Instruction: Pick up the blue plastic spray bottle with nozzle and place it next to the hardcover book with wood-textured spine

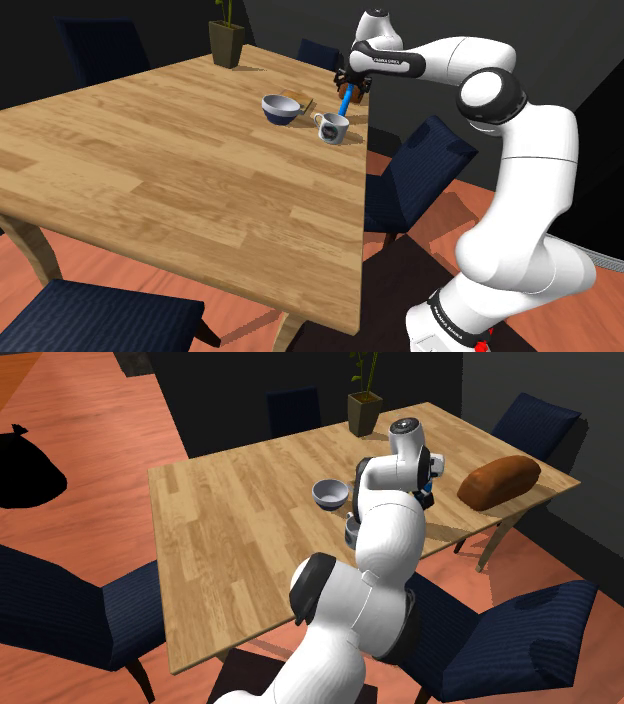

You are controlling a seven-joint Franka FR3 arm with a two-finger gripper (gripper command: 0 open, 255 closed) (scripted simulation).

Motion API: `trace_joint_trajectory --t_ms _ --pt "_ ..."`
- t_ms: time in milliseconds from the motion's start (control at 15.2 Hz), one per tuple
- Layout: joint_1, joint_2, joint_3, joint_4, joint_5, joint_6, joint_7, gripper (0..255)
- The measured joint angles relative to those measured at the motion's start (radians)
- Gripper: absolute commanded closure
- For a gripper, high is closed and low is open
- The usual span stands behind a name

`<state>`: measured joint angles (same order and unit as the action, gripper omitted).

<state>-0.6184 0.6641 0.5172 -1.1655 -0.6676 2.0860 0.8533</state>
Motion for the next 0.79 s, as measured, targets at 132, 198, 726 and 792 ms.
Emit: trace_joint_trajectory --t_ms 132,198,726,792 --pt "0.000 -0.011 0.004 -0.001 0.004 -0.010 -0.001 0" --pt "-0.006 -0.031 0.009 -0.012 0.011 -0.018 -0.003 0" --pt "-0.008 -0.081 0.025 -0.020 0.031 -0.061 -0.008 0" --pt "-0.008 -0.082 0.025 -0.020 0.031 -0.061 -0.008 0"
